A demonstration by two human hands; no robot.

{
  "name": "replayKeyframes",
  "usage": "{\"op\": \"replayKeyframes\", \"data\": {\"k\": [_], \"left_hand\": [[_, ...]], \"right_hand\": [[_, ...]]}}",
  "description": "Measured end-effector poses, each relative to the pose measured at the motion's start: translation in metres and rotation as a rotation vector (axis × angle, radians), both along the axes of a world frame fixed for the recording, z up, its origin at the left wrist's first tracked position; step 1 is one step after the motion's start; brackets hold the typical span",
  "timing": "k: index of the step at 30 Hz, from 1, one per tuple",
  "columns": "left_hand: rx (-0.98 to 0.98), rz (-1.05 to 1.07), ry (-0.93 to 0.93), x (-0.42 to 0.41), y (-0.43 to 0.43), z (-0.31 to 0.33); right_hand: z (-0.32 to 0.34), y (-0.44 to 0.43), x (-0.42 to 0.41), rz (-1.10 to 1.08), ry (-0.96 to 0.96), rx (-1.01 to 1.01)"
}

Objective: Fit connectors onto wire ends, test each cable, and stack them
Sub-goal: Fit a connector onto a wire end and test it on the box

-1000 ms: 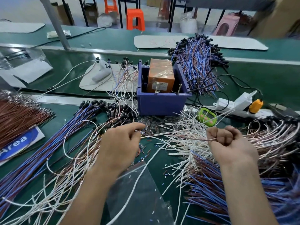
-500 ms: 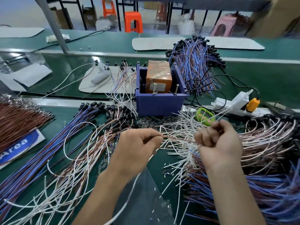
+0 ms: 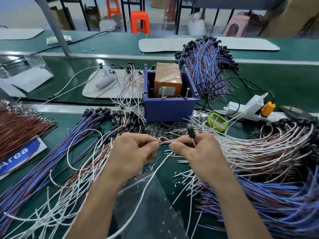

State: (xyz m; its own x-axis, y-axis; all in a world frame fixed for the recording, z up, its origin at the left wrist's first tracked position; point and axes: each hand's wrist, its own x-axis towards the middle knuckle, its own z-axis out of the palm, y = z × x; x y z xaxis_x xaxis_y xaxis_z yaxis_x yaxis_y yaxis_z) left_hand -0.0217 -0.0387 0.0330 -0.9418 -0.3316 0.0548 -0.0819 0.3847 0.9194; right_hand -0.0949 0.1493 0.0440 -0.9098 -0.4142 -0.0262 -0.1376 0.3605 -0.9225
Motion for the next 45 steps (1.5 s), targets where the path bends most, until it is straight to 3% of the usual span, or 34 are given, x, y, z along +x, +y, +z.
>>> {"op": "replayKeyframes", "data": {"k": [8,14,18,22,25,27,29,33,38,43,45], "left_hand": [[0.160,0.109,0.024,0.005,-0.014,-0.007],[0.656,-0.188,0.084,0.006,-0.007,-0.001],[0.799,-0.247,0.048,0.009,-0.004,0.002],[0.821,0.074,0.032,0.005,-0.012,-0.007],[0.584,0.373,0.027,-0.002,-0.017,-0.014],[0.335,0.389,-0.014,-0.003,-0.014,-0.017],[0.209,0.289,-0.001,-0.001,-0.006,-0.016],[0.409,0.093,0.065,-0.005,0.018,-0.007],[0.740,0.227,0.153,-0.013,0.021,-0.004],[0.774,0.430,0.157,-0.014,0.011,-0.001],[0.687,0.474,0.170,-0.013,0.002,-0.001]], "right_hand": [[-0.010,-0.005,-0.005,-0.253,-0.033,-0.236],[-0.010,-0.022,0.004,0.078,-0.214,-0.222],[-0.015,-0.028,0.011,0.057,-0.199,-0.276],[-0.018,-0.027,0.010,-0.027,-0.197,-0.248],[-0.018,-0.024,0.006,-0.093,-0.299,-0.333],[-0.016,-0.023,0.004,-0.114,-0.352,-0.381],[-0.015,-0.024,0.003,-0.115,-0.382,-0.413],[-0.014,-0.027,0.007,-0.075,-0.388,-0.403],[-0.015,-0.022,0.007,-0.066,-0.393,-0.383],[-0.014,-0.017,0.004,-0.090,-0.407,-0.388],[-0.014,-0.014,0.003,-0.112,-0.429,-0.405]]}}
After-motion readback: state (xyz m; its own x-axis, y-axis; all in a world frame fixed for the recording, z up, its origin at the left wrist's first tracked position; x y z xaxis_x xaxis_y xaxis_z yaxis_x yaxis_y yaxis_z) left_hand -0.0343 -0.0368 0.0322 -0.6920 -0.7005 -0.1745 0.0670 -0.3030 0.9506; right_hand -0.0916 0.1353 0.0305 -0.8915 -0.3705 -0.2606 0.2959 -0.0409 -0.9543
